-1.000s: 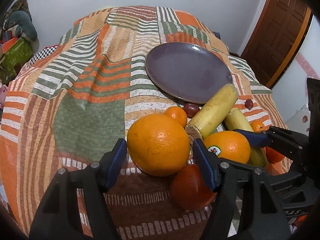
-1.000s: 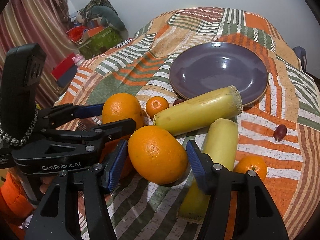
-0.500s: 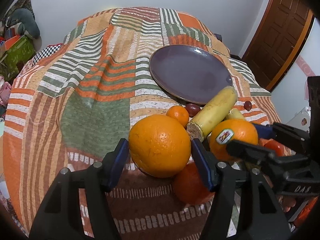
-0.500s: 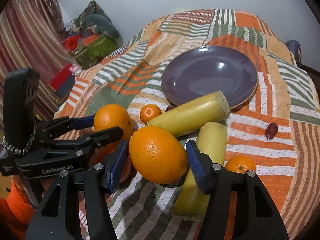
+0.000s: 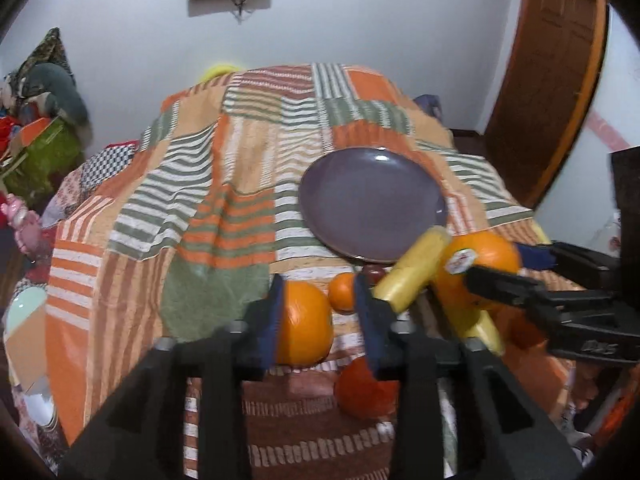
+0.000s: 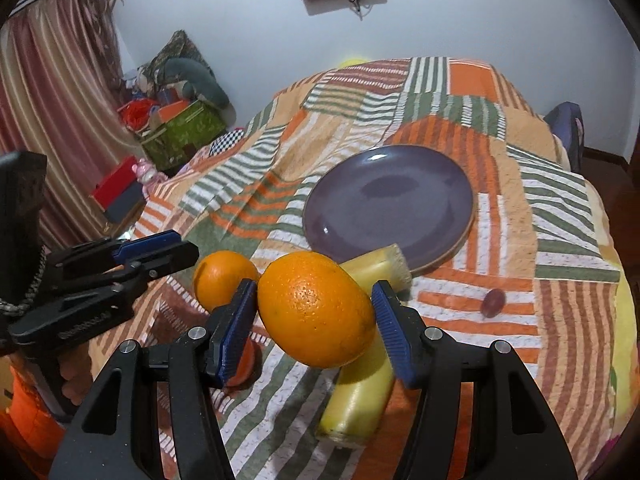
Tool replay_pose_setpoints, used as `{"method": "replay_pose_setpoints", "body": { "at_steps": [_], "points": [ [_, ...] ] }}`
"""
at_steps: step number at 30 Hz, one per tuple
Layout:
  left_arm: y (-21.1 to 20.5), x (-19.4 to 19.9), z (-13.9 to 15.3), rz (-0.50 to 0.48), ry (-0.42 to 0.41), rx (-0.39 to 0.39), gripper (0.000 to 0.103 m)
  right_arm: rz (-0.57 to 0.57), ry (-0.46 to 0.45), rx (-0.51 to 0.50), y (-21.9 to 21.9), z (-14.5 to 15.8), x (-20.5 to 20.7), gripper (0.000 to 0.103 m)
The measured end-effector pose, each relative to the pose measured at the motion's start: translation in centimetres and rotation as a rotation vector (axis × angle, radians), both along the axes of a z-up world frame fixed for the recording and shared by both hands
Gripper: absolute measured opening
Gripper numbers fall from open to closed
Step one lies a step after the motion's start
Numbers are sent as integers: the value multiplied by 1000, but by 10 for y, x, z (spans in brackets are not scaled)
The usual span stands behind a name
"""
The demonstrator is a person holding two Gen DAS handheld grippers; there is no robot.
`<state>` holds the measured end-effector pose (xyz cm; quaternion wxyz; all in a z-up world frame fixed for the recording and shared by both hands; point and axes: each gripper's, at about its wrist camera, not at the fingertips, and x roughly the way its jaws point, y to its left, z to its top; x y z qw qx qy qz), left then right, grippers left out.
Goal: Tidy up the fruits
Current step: 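Close the left tool on a large orange while the right tool grasps the Dole-labelled orange, then lift both held oranges and carry them over the purple plate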
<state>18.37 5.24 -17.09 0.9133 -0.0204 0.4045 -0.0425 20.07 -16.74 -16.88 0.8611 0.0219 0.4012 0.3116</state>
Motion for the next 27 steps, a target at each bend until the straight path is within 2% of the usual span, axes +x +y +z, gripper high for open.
{"method": "replay_pose_setpoints", "body": {
  "at_steps": [1,2,5,9,17,22,27],
  "points": [
    [2,1,-4,7,8,-8,63,-6,-2,3,-2,1,-1,56],
    [4,1,-8,17,16,-11,71,-9,-3,4,-4,1,-2,56],
    [9,2,-23,40,59,12,71,-17,-1,1,-9,0,-3,56],
    [22,13,-40,83,115,-8,71,-31,16,3,-14,-4,2,56],
    [48,38,-57,146,139,-35,72,-61,31,3,-22,-9,10,56],
    [50,52,-68,158,151,-36,71,-77,32,-5,-24,-10,14,56],
    [45,56,-71,152,124,2,67,-90,38,-15,-27,-13,20,56]
  ]
}}
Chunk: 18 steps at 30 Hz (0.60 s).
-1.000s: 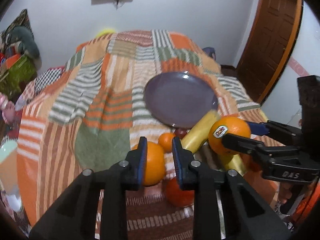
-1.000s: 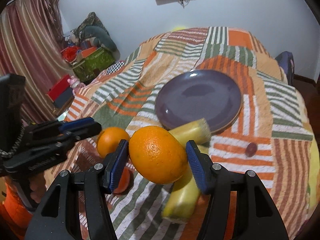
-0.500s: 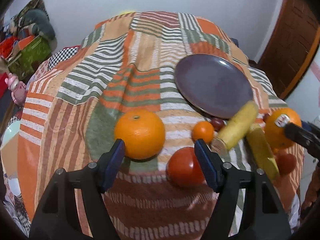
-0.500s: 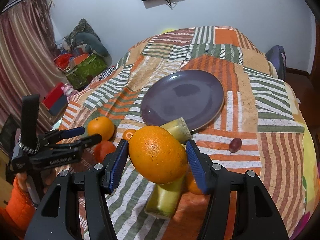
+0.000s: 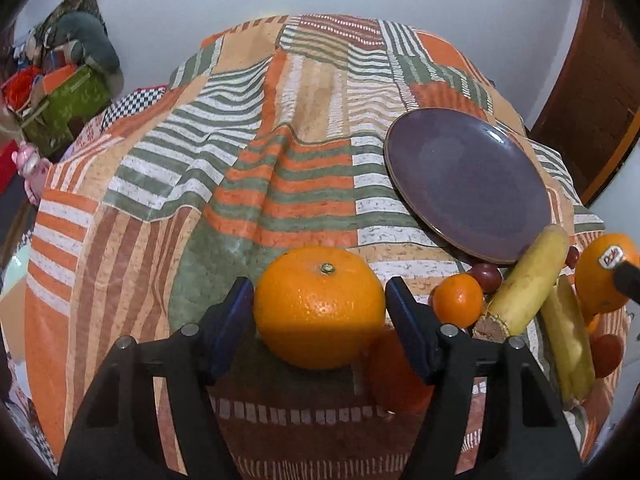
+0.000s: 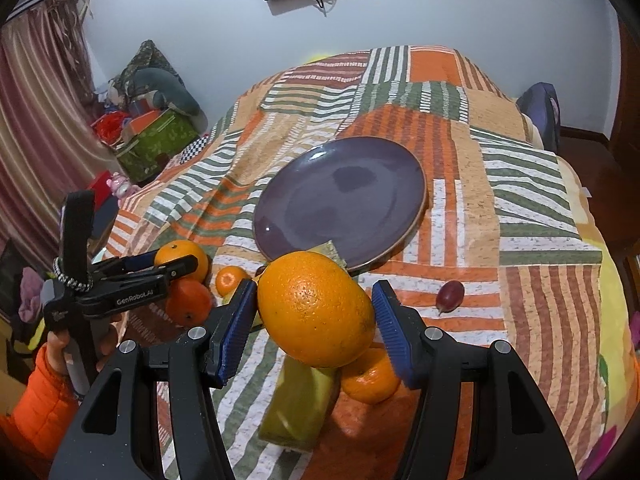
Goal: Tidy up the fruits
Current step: 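Lift both held oranges and carry them over the purple plate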
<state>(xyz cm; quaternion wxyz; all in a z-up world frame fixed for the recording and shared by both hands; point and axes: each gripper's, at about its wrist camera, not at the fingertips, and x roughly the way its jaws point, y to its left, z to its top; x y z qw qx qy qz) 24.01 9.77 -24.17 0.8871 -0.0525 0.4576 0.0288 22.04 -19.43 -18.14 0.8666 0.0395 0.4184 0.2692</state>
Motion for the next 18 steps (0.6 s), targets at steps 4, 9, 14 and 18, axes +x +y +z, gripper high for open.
{"method": "replay_pose_setpoints", "body": {
  "at_steps": [4,9,14,18],
  "points": [
    [1,1,4,-4,8,2,67,-9,-14,-18,-2,2,4,56],
    [-4,1,19,-20,-33,16,67,-34,-61,-15,-8,14,11,56],
    [-14,5,45,-60,-92,22,66,-48,-123,-24,-11,30,24,56],
    [-22,14,64,-89,-133,14,67,-50,-158,-38,-9,37,37,56]
  ]
}}
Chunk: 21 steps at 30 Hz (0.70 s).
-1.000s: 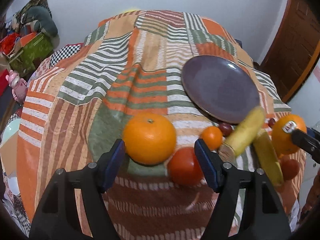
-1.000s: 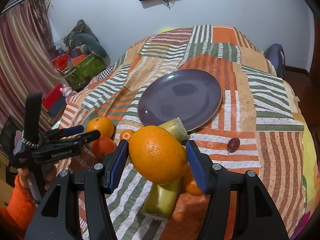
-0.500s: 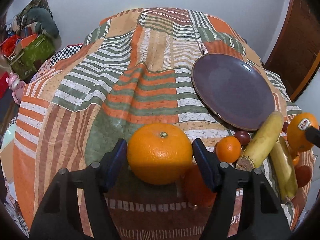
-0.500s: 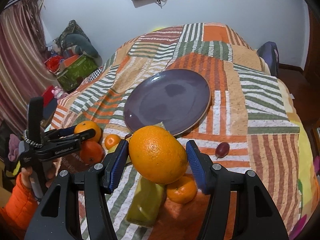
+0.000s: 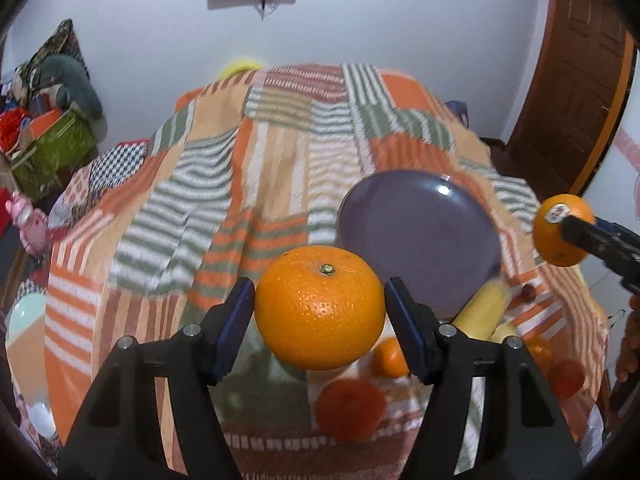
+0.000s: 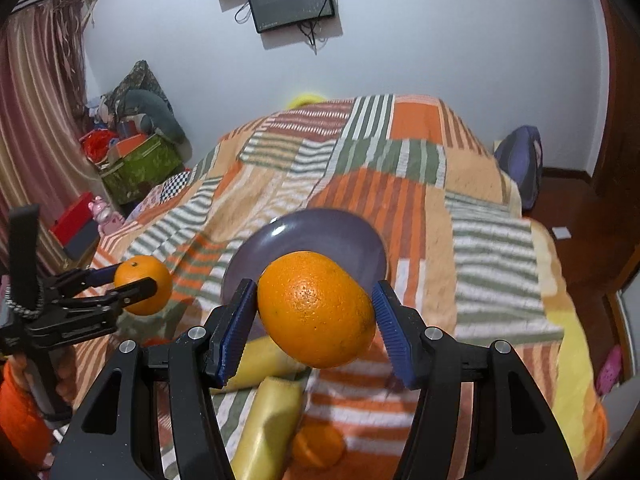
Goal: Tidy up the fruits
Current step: 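Lift both held oranges and carry them over the purple plate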
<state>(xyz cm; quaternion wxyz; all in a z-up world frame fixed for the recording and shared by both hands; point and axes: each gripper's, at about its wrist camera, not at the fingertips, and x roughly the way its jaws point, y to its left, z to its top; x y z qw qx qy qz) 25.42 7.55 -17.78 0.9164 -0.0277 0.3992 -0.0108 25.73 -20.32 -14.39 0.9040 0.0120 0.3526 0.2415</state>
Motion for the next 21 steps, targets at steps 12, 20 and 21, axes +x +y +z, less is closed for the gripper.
{"method": "replay_pose_setpoints", "body": {
  "at_steps": [12,20,21],
  "points": [
    [-30,45,31,-78,-71,26,66,23,-63,-61,12,10,47,56],
    [-35,77,27,-87,-68,20,66,37,-36,-58,22,3,81,56],
    [-33,81,25,-87,-59,11,66,38,-36,-64,24,1,83,56]
  ]
}}
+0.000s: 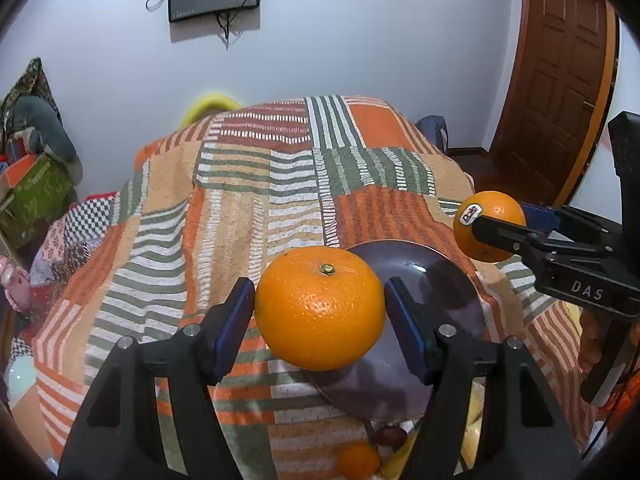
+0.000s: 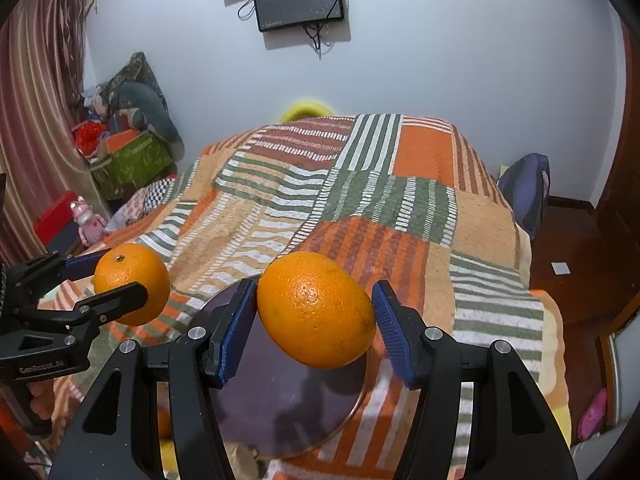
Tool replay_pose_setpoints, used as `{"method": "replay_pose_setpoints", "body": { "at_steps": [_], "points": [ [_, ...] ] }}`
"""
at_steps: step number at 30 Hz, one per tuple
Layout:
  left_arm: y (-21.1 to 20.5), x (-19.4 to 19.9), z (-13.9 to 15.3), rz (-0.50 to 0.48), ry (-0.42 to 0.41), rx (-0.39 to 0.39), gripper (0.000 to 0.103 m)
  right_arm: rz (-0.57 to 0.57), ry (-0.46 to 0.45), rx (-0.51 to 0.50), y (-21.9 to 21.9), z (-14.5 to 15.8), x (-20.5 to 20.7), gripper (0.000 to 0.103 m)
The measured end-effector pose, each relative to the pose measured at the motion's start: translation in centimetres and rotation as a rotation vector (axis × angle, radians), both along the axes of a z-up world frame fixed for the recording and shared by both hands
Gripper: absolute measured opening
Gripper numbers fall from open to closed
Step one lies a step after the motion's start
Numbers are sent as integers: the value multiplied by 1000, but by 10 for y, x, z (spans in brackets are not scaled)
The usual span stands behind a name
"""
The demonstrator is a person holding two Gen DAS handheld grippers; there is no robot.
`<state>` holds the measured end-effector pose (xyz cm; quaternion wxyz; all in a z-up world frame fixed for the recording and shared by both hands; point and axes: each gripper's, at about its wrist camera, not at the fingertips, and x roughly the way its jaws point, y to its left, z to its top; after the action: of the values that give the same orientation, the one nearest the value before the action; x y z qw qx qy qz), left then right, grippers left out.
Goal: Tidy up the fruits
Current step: 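Lift both held oranges and carry them over the purple plate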
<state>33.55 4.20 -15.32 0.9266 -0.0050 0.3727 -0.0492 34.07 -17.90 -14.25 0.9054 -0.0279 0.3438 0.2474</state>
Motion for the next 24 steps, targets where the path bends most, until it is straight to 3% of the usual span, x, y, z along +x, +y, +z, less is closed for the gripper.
{"method": "replay_pose_setpoints", "body": {
  "at_steps": [18,24],
  "points": [
    [-21,58,-59,-73,135,10,66,111,158,-89,27,-54,50,56],
    [-14,72,-72,-58,206,-64,67,131,149,-103,26,-58,51,56]
  ]
}}
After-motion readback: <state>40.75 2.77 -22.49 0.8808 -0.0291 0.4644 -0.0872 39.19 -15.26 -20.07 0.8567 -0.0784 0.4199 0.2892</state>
